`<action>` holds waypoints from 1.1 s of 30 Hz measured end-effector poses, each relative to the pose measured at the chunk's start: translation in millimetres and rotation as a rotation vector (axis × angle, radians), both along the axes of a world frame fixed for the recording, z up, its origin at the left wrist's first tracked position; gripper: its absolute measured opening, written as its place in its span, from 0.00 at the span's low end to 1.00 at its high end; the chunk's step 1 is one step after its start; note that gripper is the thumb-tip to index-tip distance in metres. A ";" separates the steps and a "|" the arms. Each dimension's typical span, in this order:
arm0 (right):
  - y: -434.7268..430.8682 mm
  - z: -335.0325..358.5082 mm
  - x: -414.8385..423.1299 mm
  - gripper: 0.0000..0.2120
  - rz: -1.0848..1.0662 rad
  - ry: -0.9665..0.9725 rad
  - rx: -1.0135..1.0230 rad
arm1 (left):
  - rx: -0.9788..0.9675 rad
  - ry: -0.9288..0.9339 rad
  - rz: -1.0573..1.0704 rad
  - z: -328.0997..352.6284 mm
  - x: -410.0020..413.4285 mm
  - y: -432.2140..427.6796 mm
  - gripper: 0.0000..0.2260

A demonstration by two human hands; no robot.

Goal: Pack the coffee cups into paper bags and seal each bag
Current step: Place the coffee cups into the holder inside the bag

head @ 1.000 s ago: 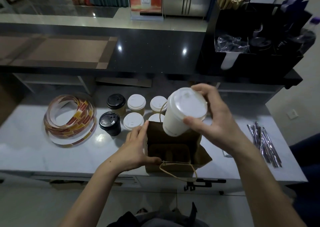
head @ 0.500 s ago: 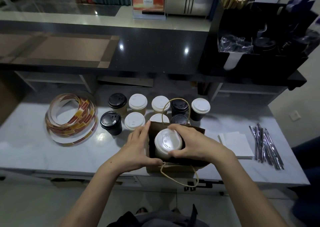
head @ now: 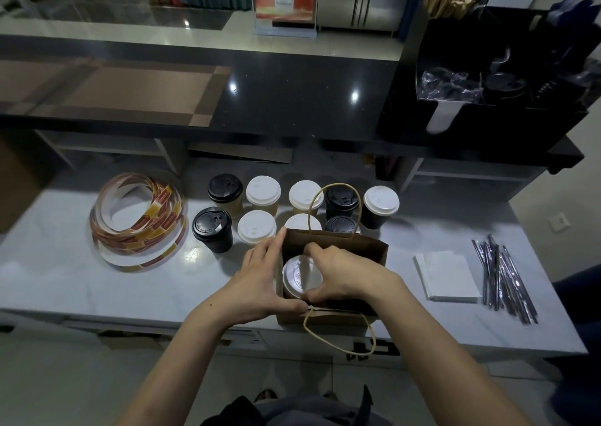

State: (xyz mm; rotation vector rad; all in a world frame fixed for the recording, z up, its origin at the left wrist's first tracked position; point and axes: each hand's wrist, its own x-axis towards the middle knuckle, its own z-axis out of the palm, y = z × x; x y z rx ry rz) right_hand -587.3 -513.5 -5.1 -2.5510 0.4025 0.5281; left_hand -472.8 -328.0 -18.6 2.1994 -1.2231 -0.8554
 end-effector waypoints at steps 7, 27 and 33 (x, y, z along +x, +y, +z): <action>-1.5 -5.1 -1.0 0.36 -0.030 -0.001 -0.015 | -0.006 -0.006 -0.016 0.7 -0.7 2.0 0.61; 8.6 -31.0 15.6 0.31 -0.054 0.066 0.005 | -0.130 0.028 0.060 -0.6 -5.2 -3.0 0.51; 6.9 -32.4 12.6 0.32 -0.074 0.059 0.057 | -0.146 0.007 0.095 -2.1 -6.8 -3.9 0.49</action>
